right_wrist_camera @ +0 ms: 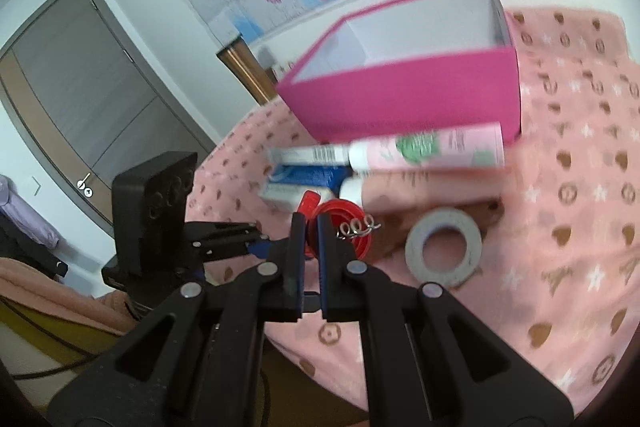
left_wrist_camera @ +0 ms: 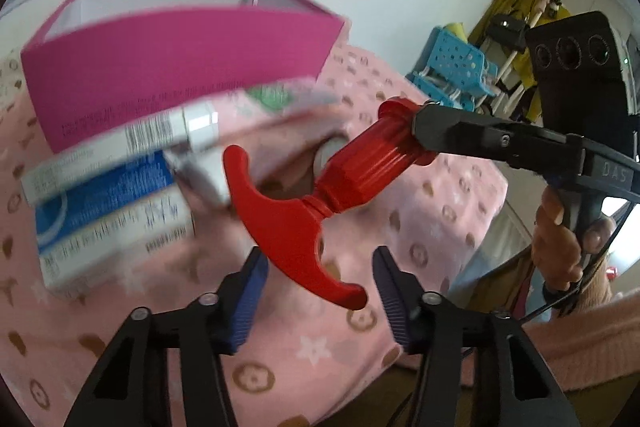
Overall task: Organize rigid objects
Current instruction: 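Carry the red corkscrew into the magenta box and open the right gripper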
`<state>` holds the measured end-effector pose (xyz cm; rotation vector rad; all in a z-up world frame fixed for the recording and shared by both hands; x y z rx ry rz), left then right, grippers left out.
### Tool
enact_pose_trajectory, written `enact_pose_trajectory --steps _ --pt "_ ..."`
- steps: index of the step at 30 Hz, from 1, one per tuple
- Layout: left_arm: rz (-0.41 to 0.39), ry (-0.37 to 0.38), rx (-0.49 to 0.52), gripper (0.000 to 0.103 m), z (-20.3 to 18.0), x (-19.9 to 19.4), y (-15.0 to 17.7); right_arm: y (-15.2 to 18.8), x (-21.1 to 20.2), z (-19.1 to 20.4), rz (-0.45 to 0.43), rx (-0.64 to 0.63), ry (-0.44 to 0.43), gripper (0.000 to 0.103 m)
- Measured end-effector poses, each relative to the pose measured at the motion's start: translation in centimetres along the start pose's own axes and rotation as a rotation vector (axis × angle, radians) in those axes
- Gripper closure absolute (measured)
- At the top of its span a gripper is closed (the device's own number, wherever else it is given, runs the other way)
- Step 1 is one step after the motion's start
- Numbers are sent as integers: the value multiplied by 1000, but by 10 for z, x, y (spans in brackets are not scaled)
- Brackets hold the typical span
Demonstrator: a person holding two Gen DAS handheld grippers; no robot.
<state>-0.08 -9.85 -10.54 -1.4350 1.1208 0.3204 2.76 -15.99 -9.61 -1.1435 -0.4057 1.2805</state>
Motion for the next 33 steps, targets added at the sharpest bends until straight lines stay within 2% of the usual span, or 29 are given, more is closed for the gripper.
enact_pose_trajectory --steps 8,17,21,26,31,33 --pt "-133 -93 77 54 8 -23 -79 -67 -17 -4 -104 -69 39 96" --pt "-148 -144 85 54 35 -14 -156 -133 -20 -45 -167 -21 50 96" --pt "-120 -149 60 54 50 1 -171 -146 -8 -66 -161 17 67 96" --pt "-61 -145 20 54 64 26 -177 -151 9 -96 -108 77 79 96" --pt "-13 -179 10 54 72 46 -176 -150 23 -116 -53 94 144 94" --pt "-6 -193 10 54 74 49 -175 -148 27 -126 -26 94 204 93"
Point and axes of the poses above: each gripper's, at about its wrist camera, not at the fingertips, and x roughly the way its jaws point, z to its left, y to its underside, the point moved 8 cm from there along x, roughly the way its jaws point, and after that the axes turned 8 degrees about -y, right-handed, at the moved point
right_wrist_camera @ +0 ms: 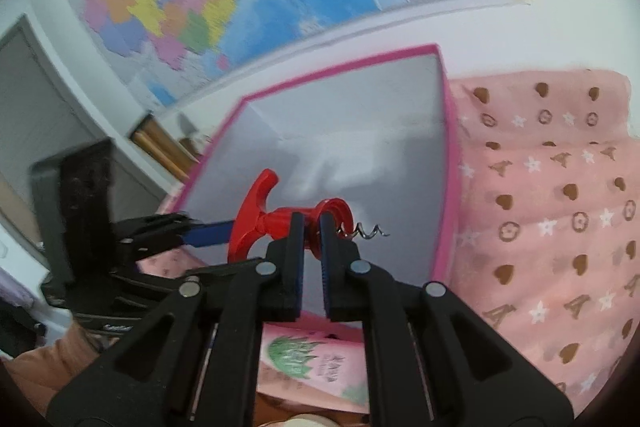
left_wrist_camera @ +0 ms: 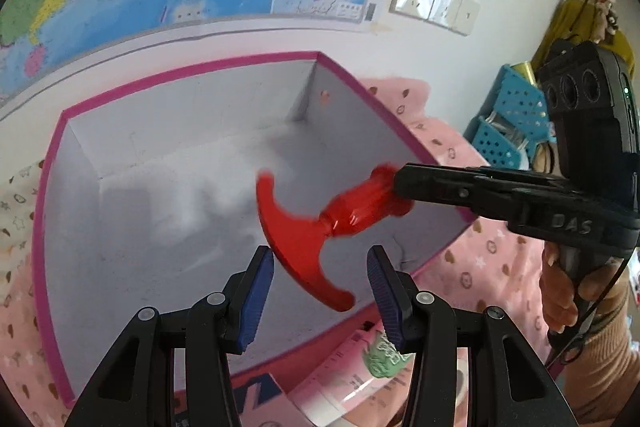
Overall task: Organize rigid objects
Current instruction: 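Carry the red corkscrew into the magenta box and open the right gripper, then move the right gripper to the pink-and-white aloe tube and grasp it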
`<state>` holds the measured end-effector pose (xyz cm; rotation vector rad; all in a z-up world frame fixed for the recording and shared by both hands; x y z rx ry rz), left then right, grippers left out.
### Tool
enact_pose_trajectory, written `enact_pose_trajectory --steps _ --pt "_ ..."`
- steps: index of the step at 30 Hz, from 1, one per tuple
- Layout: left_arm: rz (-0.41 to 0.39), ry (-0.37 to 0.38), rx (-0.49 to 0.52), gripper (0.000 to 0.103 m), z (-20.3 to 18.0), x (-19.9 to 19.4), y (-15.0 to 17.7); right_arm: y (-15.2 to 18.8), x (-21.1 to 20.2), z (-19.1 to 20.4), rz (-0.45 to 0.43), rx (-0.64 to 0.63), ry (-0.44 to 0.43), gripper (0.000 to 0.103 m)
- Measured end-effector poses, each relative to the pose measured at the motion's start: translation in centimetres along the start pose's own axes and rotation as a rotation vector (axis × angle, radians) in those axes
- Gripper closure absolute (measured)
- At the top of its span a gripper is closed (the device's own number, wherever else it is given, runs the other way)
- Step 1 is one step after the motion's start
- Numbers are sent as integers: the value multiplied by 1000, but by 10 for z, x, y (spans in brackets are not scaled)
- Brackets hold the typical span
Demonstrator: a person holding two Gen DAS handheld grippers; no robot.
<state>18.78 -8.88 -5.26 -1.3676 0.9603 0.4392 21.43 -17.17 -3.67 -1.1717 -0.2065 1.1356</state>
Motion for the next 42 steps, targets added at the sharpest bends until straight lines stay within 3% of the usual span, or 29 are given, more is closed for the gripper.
enact_pose_trajectory --steps 6,9,16,24,29,38,42 --pt "-51 -35 -17 54 5 -11 0 4 6 -14 26 -7 104 92" --pt "-106 -34 -12 53 5 -31 5 10 -5 -6 7 -34 104 91" --pt "-203 42 -31 45 2 -73 33 46 -50 33 -52 -140 60 69" --pt "-158 34 11 45 -13 -67 87 87 -44 15 10 -89 113 67" --pt "-111 -9 16 45 -13 -58 115 108 -36 5 36 -39 113 67" --pt "-143 -51 -95 45 29 -81 132 122 -21 37 52 -95 71 67" --pt "-139 -11 -92 45 24 -82 138 118 -24 24 33 -74 129 67"
Point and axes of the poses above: each gripper's, at about its wrist camera, not at the fingertips, and x roughly the way its jaws point, z to its left, y to its underside, the point moved 8 cm from there along x, roughly the way its jaws point, and after that the axes turned 8 degrees about -y, right-handed, at the moved point
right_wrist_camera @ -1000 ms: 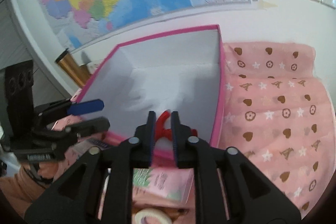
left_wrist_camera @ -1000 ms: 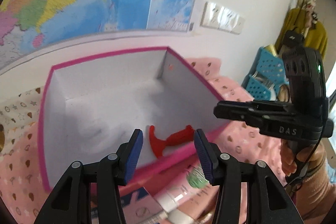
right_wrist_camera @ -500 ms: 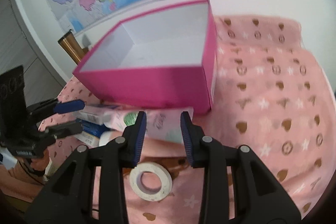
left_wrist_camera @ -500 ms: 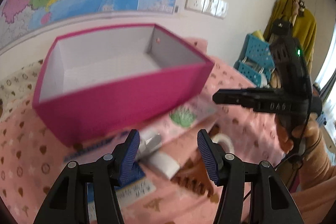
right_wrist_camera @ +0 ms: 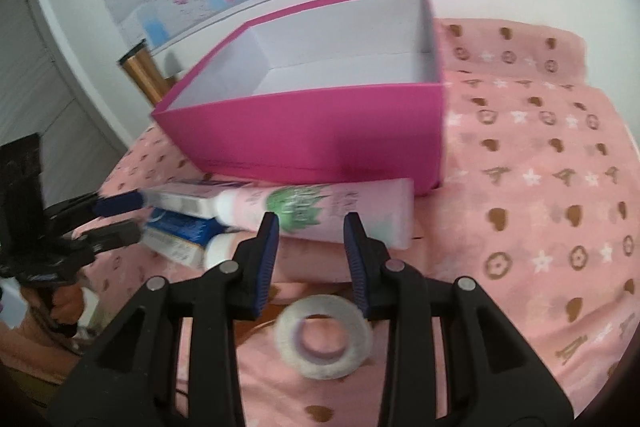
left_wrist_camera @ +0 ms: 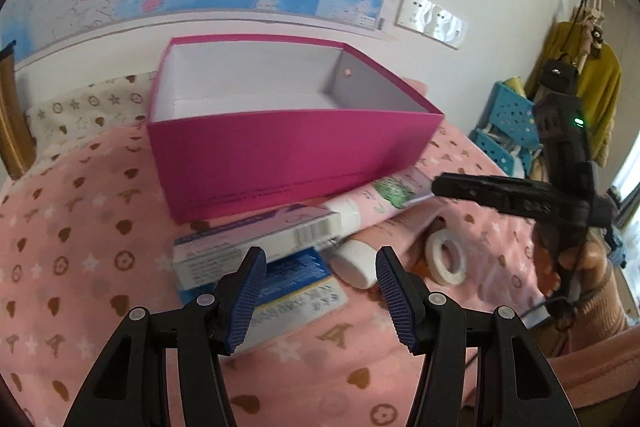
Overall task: Organize rigid objects
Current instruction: 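Move the right gripper to the pink-and-white aloe tube and grasp it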
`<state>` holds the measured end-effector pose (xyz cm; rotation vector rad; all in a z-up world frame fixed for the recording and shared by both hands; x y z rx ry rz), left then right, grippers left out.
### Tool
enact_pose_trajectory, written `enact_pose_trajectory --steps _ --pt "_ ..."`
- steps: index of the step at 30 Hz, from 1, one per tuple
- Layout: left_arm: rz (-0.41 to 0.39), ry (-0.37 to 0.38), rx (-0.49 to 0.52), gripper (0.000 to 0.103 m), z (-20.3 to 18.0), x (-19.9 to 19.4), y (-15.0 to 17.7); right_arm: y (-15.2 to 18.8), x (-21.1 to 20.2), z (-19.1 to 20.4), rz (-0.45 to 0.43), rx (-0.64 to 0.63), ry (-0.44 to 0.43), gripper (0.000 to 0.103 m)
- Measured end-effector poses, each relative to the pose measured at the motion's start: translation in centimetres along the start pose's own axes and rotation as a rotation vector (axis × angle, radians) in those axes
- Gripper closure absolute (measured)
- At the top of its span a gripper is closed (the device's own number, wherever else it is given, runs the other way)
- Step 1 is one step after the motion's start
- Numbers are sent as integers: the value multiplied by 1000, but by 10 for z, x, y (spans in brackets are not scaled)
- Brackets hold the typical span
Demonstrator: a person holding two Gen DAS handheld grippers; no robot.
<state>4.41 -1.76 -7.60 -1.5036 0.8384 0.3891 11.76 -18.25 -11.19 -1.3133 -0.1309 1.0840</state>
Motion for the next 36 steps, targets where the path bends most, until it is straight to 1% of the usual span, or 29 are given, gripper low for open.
enact_pose_trajectory --steps 2,6,9,10,11,13,17,19,22,28,36 --pt "13 40 8 45 -10 5 3 0 -2 -13 -5 34 22 67" --pt "56 92 14 45 -28 24 9 1 -3 -27 -5 62 51 67" --pt "84 111 15 45 -35 34 12 2 -2 -32 -3 74 63 67" --pt "93 121 15 45 -39 36 13 2 -2 -34 -3 77 65 65" --pt "101 126 17 45 -41 38 14 3 -2 -36 -2 81 67 61" --pt "112 119 27 45 -45 42 17 4 -3 -37 -5 85 72 56" --pt "132 111 17 45 -46 48 19 5 -3 -42 -9 100 61 56" --pt "135 103 -12 45 -42 52 16 5 -2 -42 -5 98 52 56" --pt "132 101 -52 45 -36 58 9 4 4 -42 3 98 38 56" --pt "112 81 -89 45 -27 62 -2 4 9 -41 8 105 22 56" --pt "101 83 -98 46 -29 67 -8 2 14 -41 11 92 10 56"
Point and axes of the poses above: each gripper's, at about its wrist camera, not at the fingertips, and x roughly the way its jaws point, z to its left, y to its underside, the point moved 8 cm from there along x, roughly the way its jaws point, and after that the axes turned 8 degrees about -y, right-handed, at the moved point
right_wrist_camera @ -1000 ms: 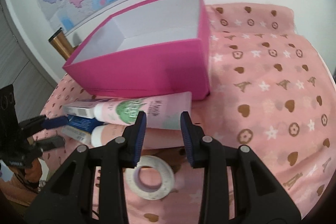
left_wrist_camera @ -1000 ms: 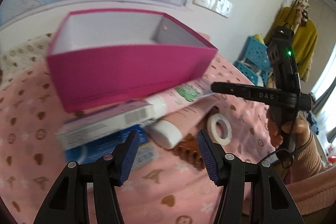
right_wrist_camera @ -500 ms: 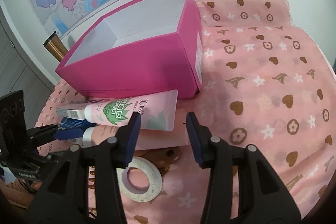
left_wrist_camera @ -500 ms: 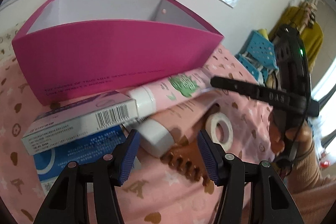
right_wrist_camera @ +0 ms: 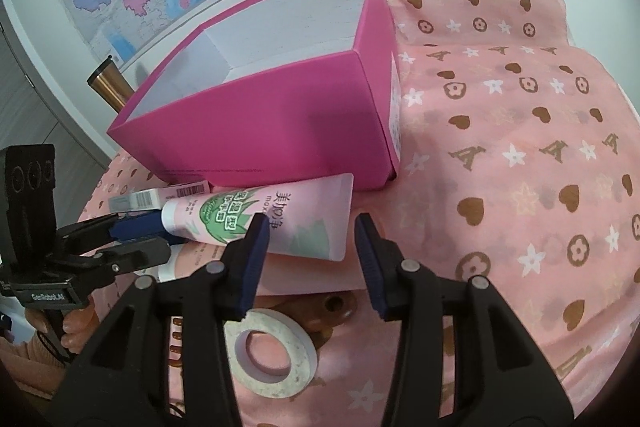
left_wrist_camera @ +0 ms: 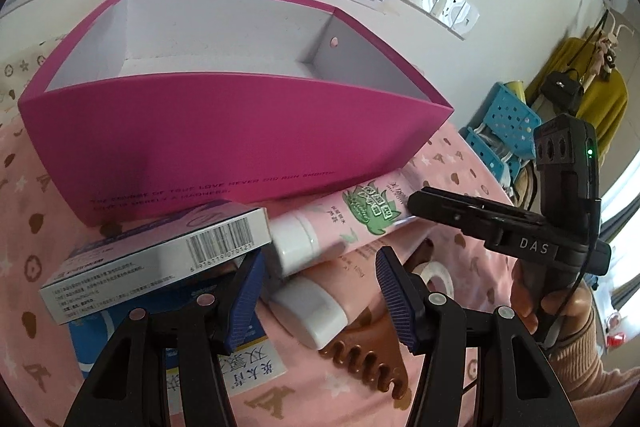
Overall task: Organize rigid objects
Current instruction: 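Move the right gripper to the pink-and-white aloe tube and grasp it, then lower the aloe tube into the magenta box and release it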
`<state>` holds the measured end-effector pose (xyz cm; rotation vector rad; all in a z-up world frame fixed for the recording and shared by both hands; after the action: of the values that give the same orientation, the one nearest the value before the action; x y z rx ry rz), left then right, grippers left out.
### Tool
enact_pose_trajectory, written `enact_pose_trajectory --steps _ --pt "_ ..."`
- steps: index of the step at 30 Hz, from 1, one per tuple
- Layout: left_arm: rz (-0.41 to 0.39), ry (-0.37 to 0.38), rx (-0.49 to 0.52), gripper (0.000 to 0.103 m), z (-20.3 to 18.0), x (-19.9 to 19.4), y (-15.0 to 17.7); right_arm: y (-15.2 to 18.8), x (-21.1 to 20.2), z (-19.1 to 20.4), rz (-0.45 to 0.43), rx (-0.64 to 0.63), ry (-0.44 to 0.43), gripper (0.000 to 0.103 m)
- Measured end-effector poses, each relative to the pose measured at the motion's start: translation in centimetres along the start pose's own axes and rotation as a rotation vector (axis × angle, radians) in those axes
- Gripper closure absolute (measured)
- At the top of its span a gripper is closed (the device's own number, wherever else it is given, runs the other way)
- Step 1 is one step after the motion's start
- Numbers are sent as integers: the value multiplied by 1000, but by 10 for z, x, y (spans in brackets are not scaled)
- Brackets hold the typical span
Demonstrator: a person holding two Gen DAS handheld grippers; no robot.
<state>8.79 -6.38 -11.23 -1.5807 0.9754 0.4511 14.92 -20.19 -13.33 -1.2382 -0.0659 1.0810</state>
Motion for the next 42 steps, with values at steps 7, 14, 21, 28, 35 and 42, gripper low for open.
enact_pose_trajectory --steps 7,14,21,28,35,42 --pt "5 -15 15 46 -6 3 2 -1 5 1 11 -2 -18 56" --pt "6 -20 19 46 -9 2 1 -1 -1 1 -1 21 -56 56" --pt "-7 -23 51 46 -21 -4 3 -4 -16 3 -21 -2 -34 56" --pt "-33 -6 71 46 -32 -19 5 -7 -37 14 -55 -35 -21 56" --pt "-78 -3 92 44 -39 -39 0 -10 -59 33 -99 -73 -19 56" --pt "-139 -5 112 44 -39 -62 -12 -18 -74 49 -136 -121 -17 56"
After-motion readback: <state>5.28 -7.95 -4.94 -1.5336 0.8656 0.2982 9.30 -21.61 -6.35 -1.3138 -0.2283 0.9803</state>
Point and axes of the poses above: each gripper's, at about its wrist camera, not at the fingertips, and x roughly the way its jaws point, z to its left, y to its underside, the point moved 8 cm from there along x, roughly the way its jaws point, and after that the axes turned 8 degrees about -y, right-handed, at the moved point
